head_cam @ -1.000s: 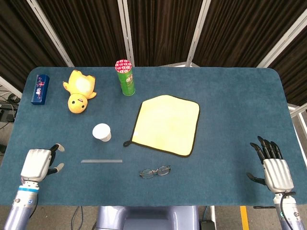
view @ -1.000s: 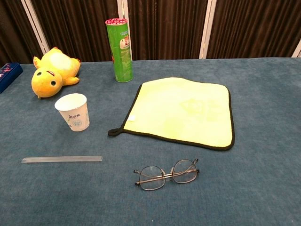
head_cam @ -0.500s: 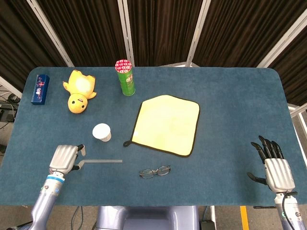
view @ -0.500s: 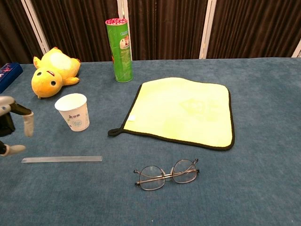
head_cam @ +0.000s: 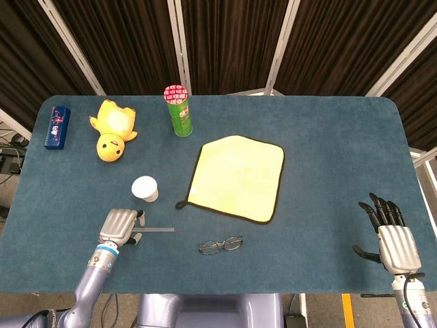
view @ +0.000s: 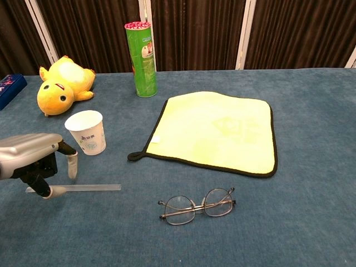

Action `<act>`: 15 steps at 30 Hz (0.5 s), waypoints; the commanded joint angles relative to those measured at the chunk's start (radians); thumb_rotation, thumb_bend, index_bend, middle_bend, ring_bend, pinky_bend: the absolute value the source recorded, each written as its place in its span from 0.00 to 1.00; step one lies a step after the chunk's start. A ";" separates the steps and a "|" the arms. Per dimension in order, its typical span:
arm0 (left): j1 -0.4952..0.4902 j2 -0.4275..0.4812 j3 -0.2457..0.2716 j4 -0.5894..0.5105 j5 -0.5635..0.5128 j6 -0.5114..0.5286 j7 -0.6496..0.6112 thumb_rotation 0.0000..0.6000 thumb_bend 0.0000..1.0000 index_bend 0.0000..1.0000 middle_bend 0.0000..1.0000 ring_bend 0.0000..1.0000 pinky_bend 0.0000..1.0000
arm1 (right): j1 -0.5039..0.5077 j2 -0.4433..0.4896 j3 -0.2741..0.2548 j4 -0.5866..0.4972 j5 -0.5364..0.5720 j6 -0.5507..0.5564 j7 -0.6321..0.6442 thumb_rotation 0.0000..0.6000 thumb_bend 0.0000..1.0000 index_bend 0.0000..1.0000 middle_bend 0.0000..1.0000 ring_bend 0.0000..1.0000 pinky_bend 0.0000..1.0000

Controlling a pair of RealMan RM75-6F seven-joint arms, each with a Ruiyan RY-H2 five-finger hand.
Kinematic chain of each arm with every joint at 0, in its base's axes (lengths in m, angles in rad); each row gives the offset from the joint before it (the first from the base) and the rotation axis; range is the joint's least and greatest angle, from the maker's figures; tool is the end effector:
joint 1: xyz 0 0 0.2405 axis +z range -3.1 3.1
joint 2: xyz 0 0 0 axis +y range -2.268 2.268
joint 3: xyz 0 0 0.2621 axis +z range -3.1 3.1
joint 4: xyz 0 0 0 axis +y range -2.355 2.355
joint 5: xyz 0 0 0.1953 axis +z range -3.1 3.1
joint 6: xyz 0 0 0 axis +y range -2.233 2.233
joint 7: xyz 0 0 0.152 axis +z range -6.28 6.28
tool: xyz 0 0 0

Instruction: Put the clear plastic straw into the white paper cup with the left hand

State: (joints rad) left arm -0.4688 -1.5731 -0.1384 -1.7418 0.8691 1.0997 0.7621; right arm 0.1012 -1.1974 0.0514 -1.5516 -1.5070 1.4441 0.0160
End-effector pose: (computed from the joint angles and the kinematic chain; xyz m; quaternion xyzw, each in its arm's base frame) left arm -0.2066 0.2620 -0.0186 -0.7102 -0.4682 -0.2399 0.4678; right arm -0.3141 -0.1940 0.1491 0.5996 -0.4037 0.3932 0.5682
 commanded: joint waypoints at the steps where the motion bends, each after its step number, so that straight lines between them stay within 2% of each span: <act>1: -0.018 -0.021 0.000 0.007 -0.025 -0.006 0.003 1.00 0.34 0.47 1.00 0.96 0.84 | 0.000 0.001 -0.001 -0.002 -0.001 0.000 -0.001 1.00 0.09 0.13 0.00 0.00 0.00; 15: -0.067 -0.063 0.021 0.041 -0.085 0.036 0.021 1.00 0.36 0.47 1.00 0.96 0.84 | 0.000 0.004 -0.002 -0.004 -0.003 -0.001 0.010 1.00 0.09 0.13 0.00 0.00 0.00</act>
State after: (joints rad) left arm -0.5345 -1.6365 -0.1184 -1.7011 0.7846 1.1345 0.7836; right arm 0.1011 -1.1937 0.0491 -1.5559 -1.5096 1.4430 0.0260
